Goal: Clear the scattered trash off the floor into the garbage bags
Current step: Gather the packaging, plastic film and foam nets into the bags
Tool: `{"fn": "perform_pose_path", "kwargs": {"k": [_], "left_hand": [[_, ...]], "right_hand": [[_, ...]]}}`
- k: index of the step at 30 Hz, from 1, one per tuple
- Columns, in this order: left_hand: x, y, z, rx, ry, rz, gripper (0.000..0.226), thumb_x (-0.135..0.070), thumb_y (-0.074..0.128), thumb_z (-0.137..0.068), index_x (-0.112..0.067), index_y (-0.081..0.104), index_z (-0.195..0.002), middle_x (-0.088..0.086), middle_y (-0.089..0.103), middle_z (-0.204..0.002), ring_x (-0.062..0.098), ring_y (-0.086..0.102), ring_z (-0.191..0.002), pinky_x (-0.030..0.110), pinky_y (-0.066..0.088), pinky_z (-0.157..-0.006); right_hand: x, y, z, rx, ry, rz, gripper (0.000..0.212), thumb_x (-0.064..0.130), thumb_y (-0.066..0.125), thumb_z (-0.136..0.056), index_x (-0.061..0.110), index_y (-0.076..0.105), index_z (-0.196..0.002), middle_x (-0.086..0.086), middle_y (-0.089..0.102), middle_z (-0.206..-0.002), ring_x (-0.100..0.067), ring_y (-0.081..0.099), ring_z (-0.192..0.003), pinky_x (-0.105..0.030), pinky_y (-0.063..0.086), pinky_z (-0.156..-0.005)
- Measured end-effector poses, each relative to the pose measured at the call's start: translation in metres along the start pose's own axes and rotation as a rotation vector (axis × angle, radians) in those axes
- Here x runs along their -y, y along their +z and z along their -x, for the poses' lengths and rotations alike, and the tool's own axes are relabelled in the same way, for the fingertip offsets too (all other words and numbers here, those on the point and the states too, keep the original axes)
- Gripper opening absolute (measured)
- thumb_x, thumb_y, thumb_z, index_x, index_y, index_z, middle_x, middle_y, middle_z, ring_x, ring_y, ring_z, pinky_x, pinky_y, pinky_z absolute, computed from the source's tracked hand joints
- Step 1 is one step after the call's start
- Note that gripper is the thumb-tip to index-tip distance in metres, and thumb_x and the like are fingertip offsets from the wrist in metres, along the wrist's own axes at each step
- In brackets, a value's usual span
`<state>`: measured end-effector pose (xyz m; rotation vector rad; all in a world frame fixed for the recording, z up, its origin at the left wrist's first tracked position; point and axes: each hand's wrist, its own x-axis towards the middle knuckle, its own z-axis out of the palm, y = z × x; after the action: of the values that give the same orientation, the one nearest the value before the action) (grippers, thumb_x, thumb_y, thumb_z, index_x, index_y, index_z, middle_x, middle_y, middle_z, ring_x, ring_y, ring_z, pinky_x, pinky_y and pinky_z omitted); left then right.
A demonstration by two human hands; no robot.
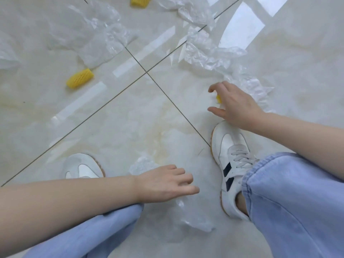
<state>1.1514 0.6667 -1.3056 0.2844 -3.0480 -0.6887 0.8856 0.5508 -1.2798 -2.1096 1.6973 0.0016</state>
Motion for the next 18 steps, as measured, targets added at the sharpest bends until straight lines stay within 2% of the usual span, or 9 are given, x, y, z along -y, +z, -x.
{"fn": "perform_pose_path", "kwargs": {"k": [4, 8, 11, 13, 16, 18], "left_hand": [[-0.016, 0.016, 0.005, 0.033, 0.213, -0.034, 0.055, -0.005, 0.033, -0.094, -0.039, 0.044, -0.136, 0.005, 0.052, -0.112, 0.023, 0.038, -0.066, 0.034, 0.039, -0.059], [-0.024, 0.025, 0.01, 0.115, 0.435, -0.129, 0.067, -0.007, 0.03, -0.093, -0.057, 0.033, -0.138, 0.001, 0.035, -0.125, 0.022, 0.033, -0.067, 0.032, 0.037, -0.058], [-0.024, 0.032, 0.01, 0.19, 0.56, -0.231, 0.065, -0.015, 0.037, -0.094, -0.061, 0.025, -0.137, -0.002, 0.025, -0.133, 0.022, 0.026, -0.071, 0.031, 0.033, -0.06], [-0.024, 0.036, 0.012, 0.266, 0.639, -0.279, 0.063, -0.023, 0.043, -0.093, -0.064, 0.022, -0.136, -0.005, 0.023, -0.139, 0.022, 0.028, -0.072, 0.032, 0.031, -0.062], [-0.026, 0.046, 0.016, 0.433, 0.681, -0.323, 0.045, -0.038, 0.042, -0.095, -0.068, 0.031, -0.128, -0.016, 0.026, -0.144, 0.018, 0.045, -0.081, 0.032, 0.035, -0.068], [-0.026, 0.049, 0.018, 0.497, 0.65, -0.319, 0.038, -0.042, 0.044, -0.094, -0.068, 0.037, -0.121, -0.018, 0.028, -0.142, 0.018, 0.046, -0.084, 0.033, 0.033, -0.068]], "right_hand": [[-0.001, 0.011, 0.001, 0.086, -0.03, 0.082, 0.065, 0.035, 0.066, -0.085, 0.019, 0.032, -0.138, -0.008, 0.044, -0.114, -0.029, 0.047, -0.108, -0.044, 0.048, -0.082], [-0.003, 0.014, -0.001, 0.09, 0.012, 0.032, 0.072, 0.035, 0.066, -0.085, 0.021, 0.024, -0.143, -0.009, 0.043, -0.118, -0.03, 0.047, -0.111, -0.046, 0.047, -0.087], [-0.003, 0.013, -0.005, 0.057, 0.054, 0.004, 0.08, 0.035, 0.068, -0.083, 0.021, 0.019, -0.146, -0.01, 0.042, -0.12, -0.032, 0.049, -0.11, -0.047, 0.047, -0.088], [-0.004, 0.012, -0.006, 0.027, 0.081, 0.011, 0.086, 0.035, 0.071, -0.081, 0.02, 0.018, -0.147, -0.012, 0.038, -0.12, -0.032, 0.048, -0.106, -0.044, 0.048, -0.084], [-0.006, 0.013, -0.008, 0.036, 0.114, 0.032, 0.09, 0.036, 0.073, -0.078, 0.02, 0.018, -0.147, -0.012, 0.035, -0.123, -0.031, 0.048, -0.102, -0.041, 0.047, -0.079], [-0.009, 0.014, -0.008, 0.055, 0.136, 0.043, 0.09, 0.037, 0.073, -0.078, 0.02, 0.018, -0.147, -0.013, 0.034, -0.124, -0.032, 0.049, -0.101, -0.042, 0.046, -0.078]]}}
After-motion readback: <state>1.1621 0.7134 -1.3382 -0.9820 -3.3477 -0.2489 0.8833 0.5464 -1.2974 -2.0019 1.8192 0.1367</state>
